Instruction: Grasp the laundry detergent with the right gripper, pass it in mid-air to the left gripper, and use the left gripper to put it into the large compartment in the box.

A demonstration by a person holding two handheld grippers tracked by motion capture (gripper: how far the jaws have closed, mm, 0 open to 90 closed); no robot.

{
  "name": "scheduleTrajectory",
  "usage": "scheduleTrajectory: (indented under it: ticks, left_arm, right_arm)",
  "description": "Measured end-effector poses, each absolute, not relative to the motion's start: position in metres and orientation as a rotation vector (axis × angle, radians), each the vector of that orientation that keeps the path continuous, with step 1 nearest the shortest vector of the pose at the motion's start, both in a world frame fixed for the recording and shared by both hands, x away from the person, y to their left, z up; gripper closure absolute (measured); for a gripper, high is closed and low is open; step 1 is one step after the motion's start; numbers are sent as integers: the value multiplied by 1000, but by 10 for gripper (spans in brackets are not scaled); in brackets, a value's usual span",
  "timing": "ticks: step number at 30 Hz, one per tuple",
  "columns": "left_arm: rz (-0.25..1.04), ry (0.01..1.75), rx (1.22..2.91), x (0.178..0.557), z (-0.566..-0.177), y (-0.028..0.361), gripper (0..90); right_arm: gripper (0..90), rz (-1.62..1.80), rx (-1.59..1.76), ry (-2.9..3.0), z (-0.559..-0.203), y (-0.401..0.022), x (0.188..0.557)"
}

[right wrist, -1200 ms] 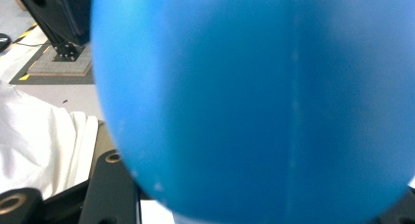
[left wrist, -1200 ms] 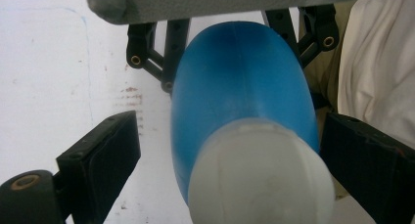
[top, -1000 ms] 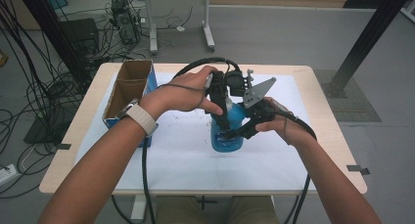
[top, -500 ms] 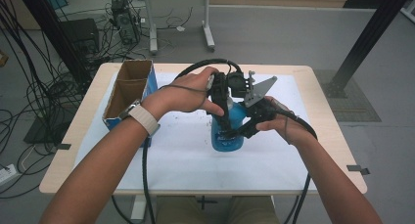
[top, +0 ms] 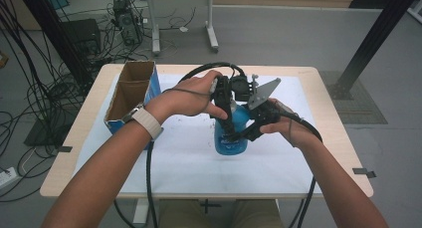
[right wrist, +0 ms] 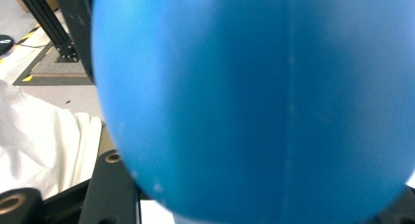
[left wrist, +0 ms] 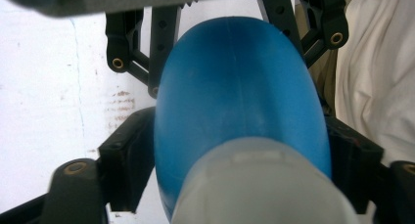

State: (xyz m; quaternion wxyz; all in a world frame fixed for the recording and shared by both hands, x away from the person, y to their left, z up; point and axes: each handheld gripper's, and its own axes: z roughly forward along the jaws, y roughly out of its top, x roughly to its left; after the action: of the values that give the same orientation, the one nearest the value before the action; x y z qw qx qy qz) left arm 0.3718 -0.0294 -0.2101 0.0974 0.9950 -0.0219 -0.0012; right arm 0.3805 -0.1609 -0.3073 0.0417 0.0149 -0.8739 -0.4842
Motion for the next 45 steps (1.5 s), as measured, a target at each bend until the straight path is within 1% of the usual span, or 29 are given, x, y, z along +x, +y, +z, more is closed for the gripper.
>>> scheduleTrajectory:
  ticks: [5,6,8,45]
  left_arm:
    - [-3,-82,2945,370,-212,-31,314]
    - [4,-84,2942,371,-211,-31,349]
    - [-6,-79,2951,371,-212,-31,360]
    - [6,-49,2968,368,-211,-33,372]
  right_arm:
    - [429,-1484,52,-2673,-308,-160,381]
    - [429,-1484,52,-2671,-309,-160,381]
    - [428,-1482,56,-2670,-309,-160,380]
    - [429,-1488,64,-2658,-310,-161,378]
